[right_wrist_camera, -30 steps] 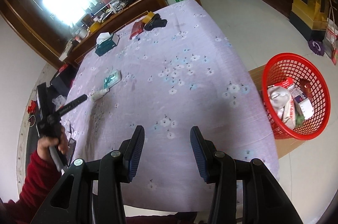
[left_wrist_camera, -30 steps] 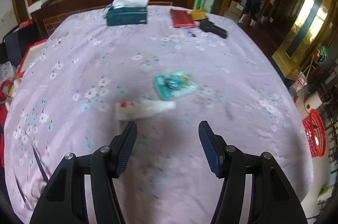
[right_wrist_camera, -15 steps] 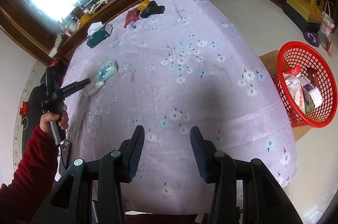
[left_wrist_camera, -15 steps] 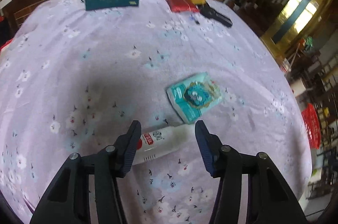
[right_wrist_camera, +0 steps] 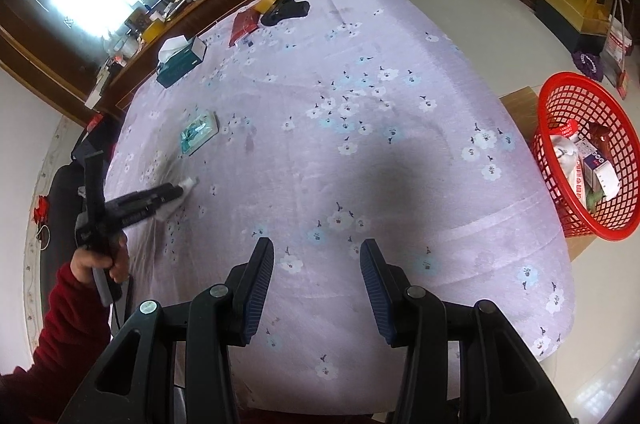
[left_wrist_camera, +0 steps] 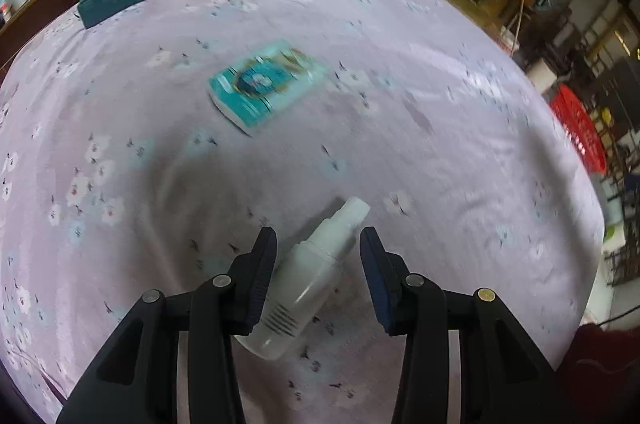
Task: Collect trash
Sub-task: 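Grasp the white medicine bottle with the left gripper while the right grasps the teal tissue packet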
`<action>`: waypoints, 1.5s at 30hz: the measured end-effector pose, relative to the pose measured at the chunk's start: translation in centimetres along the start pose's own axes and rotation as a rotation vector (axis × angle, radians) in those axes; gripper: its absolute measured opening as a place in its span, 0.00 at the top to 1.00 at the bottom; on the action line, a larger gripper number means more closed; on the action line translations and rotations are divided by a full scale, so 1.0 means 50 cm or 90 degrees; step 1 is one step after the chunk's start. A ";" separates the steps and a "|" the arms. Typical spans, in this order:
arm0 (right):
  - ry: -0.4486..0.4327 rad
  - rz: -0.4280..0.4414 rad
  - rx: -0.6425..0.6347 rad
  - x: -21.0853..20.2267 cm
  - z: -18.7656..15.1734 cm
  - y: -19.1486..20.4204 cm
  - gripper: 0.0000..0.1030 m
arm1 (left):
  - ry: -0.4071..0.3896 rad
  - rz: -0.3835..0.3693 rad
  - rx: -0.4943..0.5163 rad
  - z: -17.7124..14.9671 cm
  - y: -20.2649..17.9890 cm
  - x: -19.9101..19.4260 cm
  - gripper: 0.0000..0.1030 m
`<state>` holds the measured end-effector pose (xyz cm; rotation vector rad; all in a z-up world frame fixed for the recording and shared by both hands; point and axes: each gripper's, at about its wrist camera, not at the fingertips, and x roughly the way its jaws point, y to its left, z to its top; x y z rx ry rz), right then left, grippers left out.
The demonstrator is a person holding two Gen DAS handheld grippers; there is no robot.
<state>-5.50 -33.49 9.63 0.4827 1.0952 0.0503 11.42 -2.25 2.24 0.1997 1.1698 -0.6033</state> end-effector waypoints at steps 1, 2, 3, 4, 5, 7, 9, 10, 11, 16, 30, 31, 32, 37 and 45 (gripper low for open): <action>0.001 0.001 0.000 0.002 0.001 0.001 0.53 | 0.003 0.004 0.002 -0.004 -0.005 0.002 0.60; 0.002 0.001 -0.001 0.005 0.001 0.002 0.53 | 0.005 0.007 0.005 -0.009 -0.010 0.003 0.60; 0.003 0.002 -0.002 0.006 0.001 0.004 0.53 | 0.005 0.009 0.009 -0.018 -0.016 0.003 0.60; 0.004 0.003 -0.003 0.008 0.001 0.006 0.53 | 0.005 0.012 0.011 -0.025 -0.020 0.003 0.60; 0.005 0.003 -0.003 0.010 0.002 0.007 0.53 | 0.006 0.014 0.010 -0.035 -0.023 0.002 0.60; 0.006 0.003 -0.004 0.013 0.004 0.010 0.53 | 0.004 0.017 0.009 -0.050 -0.027 -0.001 0.61; 0.007 0.003 -0.008 0.017 0.007 0.014 0.53 | -0.008 0.029 -0.002 -0.062 -0.025 -0.006 0.67; 0.009 0.004 -0.012 0.021 0.011 0.020 0.53 | -0.015 0.033 -0.019 -0.067 -0.022 -0.008 0.69; 0.010 0.004 -0.014 0.024 0.013 0.023 0.53 | -0.021 0.034 -0.035 -0.069 -0.017 -0.011 0.70; 0.014 0.018 -0.045 0.050 0.041 0.068 0.53 | -0.060 0.074 -0.114 -0.080 -0.014 -0.015 0.71; 0.050 0.091 -0.202 0.284 0.193 0.318 0.45 | -0.156 0.094 -0.229 -0.177 -0.012 -0.144 0.72; 0.052 0.096 -0.218 0.311 0.209 0.343 0.44 | -0.158 0.093 -0.232 -0.183 -0.012 -0.148 0.72; 0.056 0.103 -0.226 0.326 0.219 0.355 0.44 | -0.158 0.094 -0.235 -0.187 -0.011 -0.150 0.72; 0.068 0.124 -0.253 0.432 0.287 0.425 0.44 | -0.151 0.100 -0.258 -0.213 -0.004 -0.153 0.72; 0.109 0.136 -0.275 0.554 0.340 0.461 0.44 | -0.150 0.095 -0.264 -0.228 -0.006 -0.159 0.72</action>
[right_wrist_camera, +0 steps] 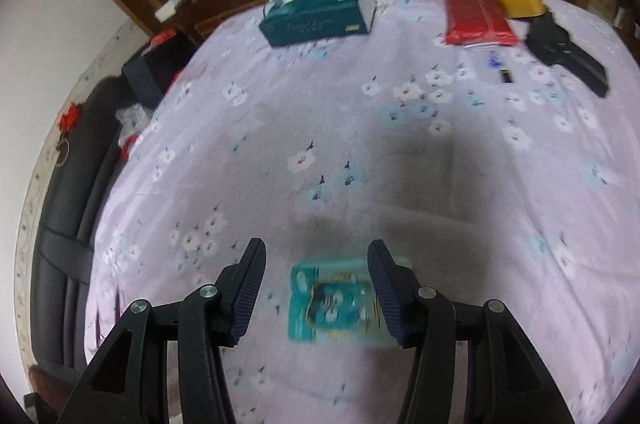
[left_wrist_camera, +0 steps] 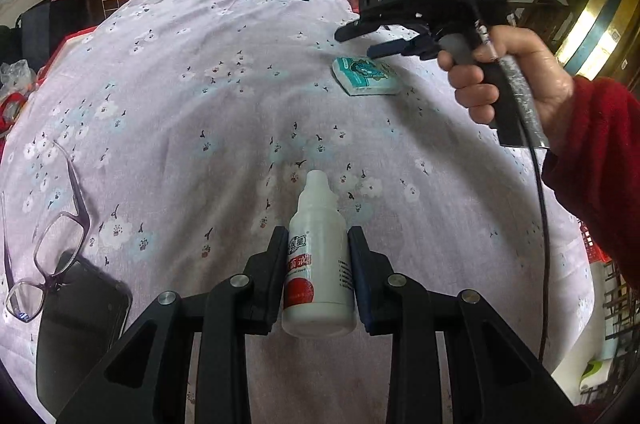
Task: Collect trash
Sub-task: 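Grasp the white medicine bottle with the left gripper while the right grasps the teal tissue packet, then carry the white bottle and teal tissue packet over the red wastebasket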
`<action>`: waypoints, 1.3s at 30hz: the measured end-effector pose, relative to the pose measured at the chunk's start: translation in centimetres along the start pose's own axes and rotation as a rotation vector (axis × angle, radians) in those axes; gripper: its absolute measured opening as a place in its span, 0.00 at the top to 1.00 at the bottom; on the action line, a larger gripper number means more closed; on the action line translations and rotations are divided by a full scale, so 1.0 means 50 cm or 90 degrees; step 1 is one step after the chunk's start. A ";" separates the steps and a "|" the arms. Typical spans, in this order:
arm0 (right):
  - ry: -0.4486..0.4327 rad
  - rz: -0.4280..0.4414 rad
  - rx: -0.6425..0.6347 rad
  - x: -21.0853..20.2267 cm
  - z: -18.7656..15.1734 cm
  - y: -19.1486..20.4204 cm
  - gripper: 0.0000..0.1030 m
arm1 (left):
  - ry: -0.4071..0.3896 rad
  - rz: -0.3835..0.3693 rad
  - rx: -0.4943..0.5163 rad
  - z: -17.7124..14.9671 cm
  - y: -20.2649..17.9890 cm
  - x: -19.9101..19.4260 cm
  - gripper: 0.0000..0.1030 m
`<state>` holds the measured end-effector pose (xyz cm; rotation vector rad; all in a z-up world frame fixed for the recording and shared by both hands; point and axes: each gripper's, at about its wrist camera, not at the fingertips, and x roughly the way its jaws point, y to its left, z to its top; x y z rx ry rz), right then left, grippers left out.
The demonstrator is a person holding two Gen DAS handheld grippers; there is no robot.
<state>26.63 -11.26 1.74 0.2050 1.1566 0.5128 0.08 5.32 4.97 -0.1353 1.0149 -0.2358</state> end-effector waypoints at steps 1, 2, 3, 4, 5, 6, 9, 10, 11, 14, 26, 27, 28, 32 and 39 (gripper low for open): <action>0.006 -0.004 0.000 0.008 0.001 -0.005 0.44 | 0.000 -0.001 -0.002 0.001 0.001 0.000 0.72; 0.012 -0.005 -0.001 0.013 -0.002 -0.009 0.44 | 0.001 -0.003 -0.005 0.001 0.004 0.001 0.72; 0.023 -0.001 0.001 0.017 -0.004 -0.014 0.44 | 0.001 -0.004 -0.007 0.002 0.006 0.002 0.72; 0.031 0.003 0.003 0.017 -0.010 -0.017 0.44 | 0.001 -0.005 -0.009 0.002 0.008 0.003 0.72; 0.035 0.007 0.002 0.010 -0.018 -0.018 0.44 | 0.001 -0.006 -0.011 0.002 0.010 0.004 0.72; 0.039 0.010 -0.003 0.004 -0.027 -0.018 0.44 | 0.002 -0.009 -0.015 0.001 0.012 0.005 0.72; 0.077 0.012 -0.028 -0.008 -0.072 -0.011 0.44 | 0.005 -0.015 -0.018 -0.001 0.016 0.010 0.72; 0.083 0.013 -0.036 -0.012 -0.084 -0.008 0.44 | 0.006 -0.016 -0.018 -0.001 0.016 0.011 0.72; 0.092 0.017 -0.052 -0.016 -0.098 0.001 0.44 | 0.007 -0.018 -0.018 -0.002 0.017 0.013 0.72; 0.076 -0.019 -0.091 -0.033 -0.115 0.021 0.44 | 0.008 -0.017 -0.018 -0.001 0.018 0.018 0.72; 0.067 -0.089 -0.162 0.010 -0.143 0.073 0.34 | -0.002 -0.007 -0.023 -0.010 0.020 0.004 0.72; 0.065 -0.100 -0.167 0.012 -0.146 0.075 0.48 | -0.001 -0.006 -0.024 -0.011 0.019 0.003 0.72; 0.066 -0.112 -0.170 0.014 -0.150 0.078 0.50 | -0.001 -0.005 -0.025 -0.012 0.019 0.004 0.72; 0.056 -0.126 -0.167 0.000 -0.162 0.083 0.61 | -0.007 -0.004 -0.026 -0.015 0.012 0.000 0.72; 0.015 -0.117 -0.117 -0.088 -0.230 0.073 0.72 | -0.017 -0.005 -0.021 -0.020 -0.019 -0.007 0.72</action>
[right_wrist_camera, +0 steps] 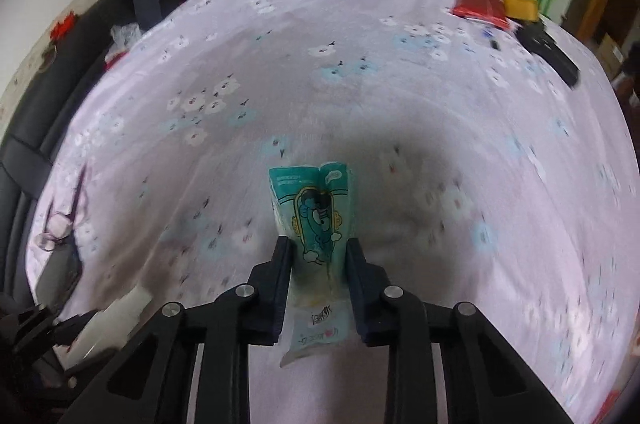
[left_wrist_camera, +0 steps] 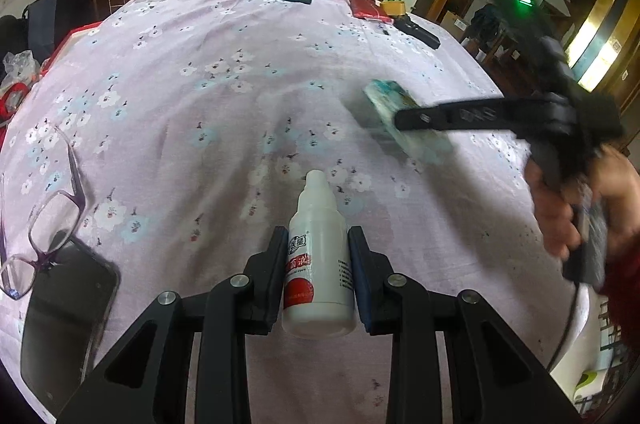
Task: Collect trash
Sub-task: 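Carry the white bottle and teal tissue packet over the red wastebasket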
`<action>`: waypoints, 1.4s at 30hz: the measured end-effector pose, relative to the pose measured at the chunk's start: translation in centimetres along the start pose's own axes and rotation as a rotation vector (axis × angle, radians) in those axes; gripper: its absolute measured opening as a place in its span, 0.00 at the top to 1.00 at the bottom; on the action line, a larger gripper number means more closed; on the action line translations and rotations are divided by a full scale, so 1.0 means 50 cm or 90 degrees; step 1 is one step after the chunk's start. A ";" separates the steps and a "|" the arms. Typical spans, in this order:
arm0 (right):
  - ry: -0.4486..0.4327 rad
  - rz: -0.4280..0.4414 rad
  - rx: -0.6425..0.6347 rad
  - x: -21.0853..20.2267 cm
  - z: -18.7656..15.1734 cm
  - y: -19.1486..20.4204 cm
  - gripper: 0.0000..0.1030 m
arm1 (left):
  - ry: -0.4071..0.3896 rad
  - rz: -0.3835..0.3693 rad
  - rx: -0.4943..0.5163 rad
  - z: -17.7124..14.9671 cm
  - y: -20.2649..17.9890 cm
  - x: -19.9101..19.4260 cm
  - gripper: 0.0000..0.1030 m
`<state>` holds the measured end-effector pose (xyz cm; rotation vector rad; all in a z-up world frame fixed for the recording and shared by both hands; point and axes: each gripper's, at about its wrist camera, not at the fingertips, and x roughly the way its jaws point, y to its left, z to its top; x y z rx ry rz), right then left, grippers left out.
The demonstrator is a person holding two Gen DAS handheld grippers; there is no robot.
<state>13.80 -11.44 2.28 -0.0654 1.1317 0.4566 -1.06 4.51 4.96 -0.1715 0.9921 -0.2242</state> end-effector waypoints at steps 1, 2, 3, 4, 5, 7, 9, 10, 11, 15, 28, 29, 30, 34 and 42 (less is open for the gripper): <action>-0.006 0.003 0.016 -0.017 -0.017 -0.005 0.72 | -0.001 -0.002 0.001 -0.001 -0.007 0.000 0.72; -0.010 0.008 0.031 -0.035 -0.035 -0.009 0.72 | -0.001 -0.004 0.002 -0.003 -0.015 -0.001 0.72; -0.015 0.015 0.044 -0.052 -0.053 -0.013 0.72 | -0.002 -0.006 0.004 -0.005 -0.024 -0.002 0.72; -0.023 0.022 0.055 -0.071 -0.075 -0.016 0.72 | -0.003 -0.006 0.007 -0.007 -0.034 -0.002 0.72; -0.031 0.024 0.061 -0.091 -0.096 -0.019 0.72 | -0.002 -0.008 0.011 -0.011 -0.046 -0.004 0.72; -0.038 0.021 0.073 -0.122 -0.134 -0.026 0.72 | -0.001 -0.014 0.014 -0.017 -0.066 -0.005 0.72; -0.041 0.025 0.092 -0.149 -0.169 -0.039 0.72 | 0.003 -0.020 0.019 -0.021 -0.087 -0.005 0.72; -0.044 0.024 0.104 -0.164 -0.188 -0.049 0.72 | 0.004 -0.025 0.023 -0.024 -0.101 -0.006 0.72; -0.045 0.024 0.117 -0.178 -0.208 -0.060 0.72 | 0.005 -0.028 0.026 -0.026 -0.111 -0.007 0.72; -0.052 0.027 0.168 -0.226 -0.274 -0.100 0.72 | 0.006 -0.042 0.045 -0.034 -0.169 -0.015 0.72; -0.103 0.011 0.277 -0.391 -0.452 -0.200 0.72 | -0.016 -0.093 0.128 -0.043 -0.355 -0.060 0.72; -0.112 0.009 0.287 -0.405 -0.462 -0.211 0.72 | -0.019 -0.097 0.135 -0.042 -0.369 -0.061 0.72; -0.119 0.007 0.292 -0.417 -0.469 -0.219 0.72 | -0.020 -0.105 0.142 -0.041 -0.385 -0.062 0.72; -0.148 -0.002 0.306 -0.463 -0.485 -0.242 0.72 | -0.020 -0.131 0.164 -0.036 -0.439 -0.065 0.72; -0.189 -0.015 0.340 -0.524 -0.527 -0.284 0.72 | -0.021 -0.168 0.217 -0.026 -0.536 -0.061 0.72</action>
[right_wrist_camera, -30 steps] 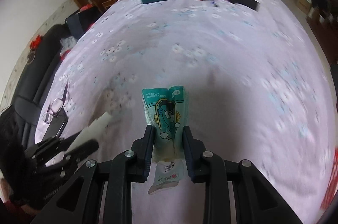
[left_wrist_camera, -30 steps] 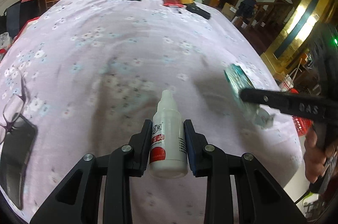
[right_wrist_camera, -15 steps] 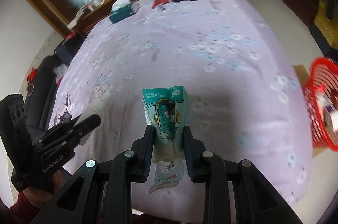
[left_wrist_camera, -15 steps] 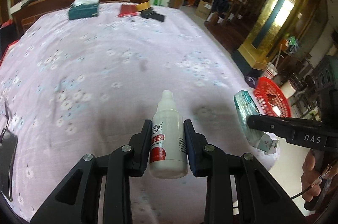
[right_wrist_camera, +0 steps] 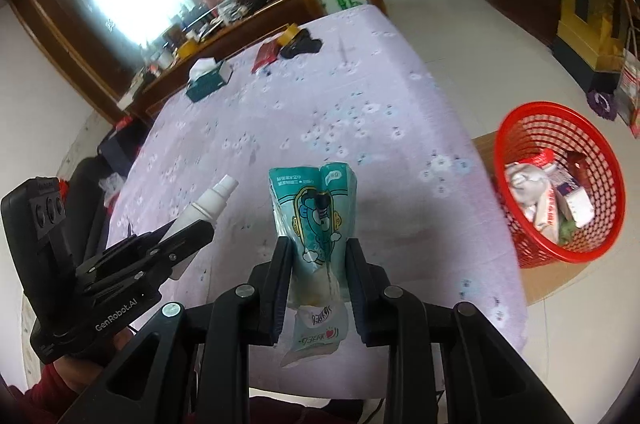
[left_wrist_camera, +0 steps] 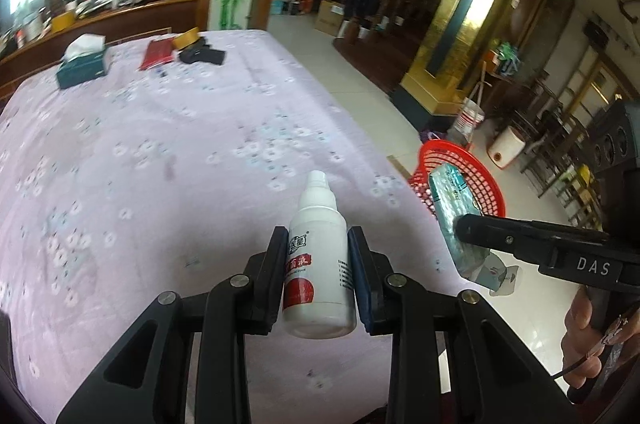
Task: Collect trash
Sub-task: 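Carry the white bottle and teal tissue packet over the red wastebasket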
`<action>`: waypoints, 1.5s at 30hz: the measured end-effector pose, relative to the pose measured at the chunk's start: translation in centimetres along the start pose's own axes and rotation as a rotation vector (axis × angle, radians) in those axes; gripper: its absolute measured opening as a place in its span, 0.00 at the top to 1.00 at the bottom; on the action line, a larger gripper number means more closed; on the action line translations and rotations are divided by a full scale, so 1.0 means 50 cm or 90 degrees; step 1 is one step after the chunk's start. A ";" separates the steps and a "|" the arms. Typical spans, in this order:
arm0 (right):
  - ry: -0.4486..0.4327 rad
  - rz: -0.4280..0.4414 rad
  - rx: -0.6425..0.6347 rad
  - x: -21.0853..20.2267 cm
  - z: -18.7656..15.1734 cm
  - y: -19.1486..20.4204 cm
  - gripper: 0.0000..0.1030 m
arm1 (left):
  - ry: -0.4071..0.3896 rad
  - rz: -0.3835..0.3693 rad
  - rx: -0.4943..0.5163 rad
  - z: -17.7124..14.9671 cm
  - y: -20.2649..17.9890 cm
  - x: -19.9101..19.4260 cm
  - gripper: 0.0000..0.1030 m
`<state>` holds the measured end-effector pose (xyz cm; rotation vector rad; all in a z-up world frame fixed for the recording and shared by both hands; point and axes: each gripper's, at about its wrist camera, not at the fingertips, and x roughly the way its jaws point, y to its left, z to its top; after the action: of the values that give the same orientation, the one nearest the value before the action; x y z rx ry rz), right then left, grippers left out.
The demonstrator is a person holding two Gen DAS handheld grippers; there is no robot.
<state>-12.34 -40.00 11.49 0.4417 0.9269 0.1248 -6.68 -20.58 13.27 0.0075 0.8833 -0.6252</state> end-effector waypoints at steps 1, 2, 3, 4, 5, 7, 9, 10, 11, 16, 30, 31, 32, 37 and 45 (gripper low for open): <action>-0.006 -0.002 0.007 -0.007 0.002 -0.011 0.72 | 0.000 -0.002 0.008 0.005 -0.010 0.004 0.72; -0.011 -0.004 0.012 -0.013 0.003 -0.019 0.72 | 0.000 -0.004 0.014 0.011 -0.018 0.010 0.72; -0.016 -0.006 0.017 -0.020 0.003 -0.027 0.72 | 0.000 -0.004 0.019 0.015 -0.026 0.013 0.72; -0.023 -0.009 0.023 -0.028 0.005 -0.038 0.72 | 0.000 -0.003 0.024 0.019 -0.032 0.018 0.72; -0.029 -0.012 0.028 -0.033 0.007 -0.044 0.72 | 0.001 -0.002 0.031 0.025 -0.040 0.024 0.72; -0.037 -0.015 0.038 -0.043 0.012 -0.060 0.72 | 0.000 0.001 0.040 0.038 -0.049 0.033 0.72; -0.045 -0.018 0.048 -0.051 0.016 -0.075 0.72 | -0.001 0.003 0.049 0.051 -0.059 0.041 0.72; -0.048 -0.018 0.051 -0.055 0.018 -0.081 0.72 | -0.001 0.004 0.052 0.055 -0.062 0.043 0.72; -0.051 -0.019 0.053 -0.057 0.019 -0.085 0.72 | -0.002 0.006 0.056 0.060 -0.066 0.047 0.72; -0.056 -0.019 0.061 -0.065 0.032 -0.111 0.72 | -0.007 0.025 0.065 0.082 -0.077 0.060 0.72; -0.048 -0.014 0.062 -0.059 0.049 -0.128 0.72 | -0.011 0.048 0.081 0.101 -0.100 0.078 0.72; -0.048 -0.014 0.063 -0.059 0.049 -0.129 0.72 | -0.010 0.048 0.082 0.101 -0.101 0.078 0.72; -0.048 -0.014 0.063 -0.059 0.049 -0.131 0.72 | -0.010 0.048 0.083 0.101 -0.102 0.079 0.72; -0.051 -0.017 0.067 -0.066 0.051 -0.139 0.72 | -0.008 0.042 0.091 0.108 -0.118 0.087 0.72; -0.064 -0.024 0.090 -0.085 0.053 -0.168 0.72 | -0.007 0.028 0.115 0.124 -0.156 0.103 0.72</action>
<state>-13.49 -49.67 12.52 0.5562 0.8475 0.0018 -3.80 -31.21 15.45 0.1859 0.8114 -0.6616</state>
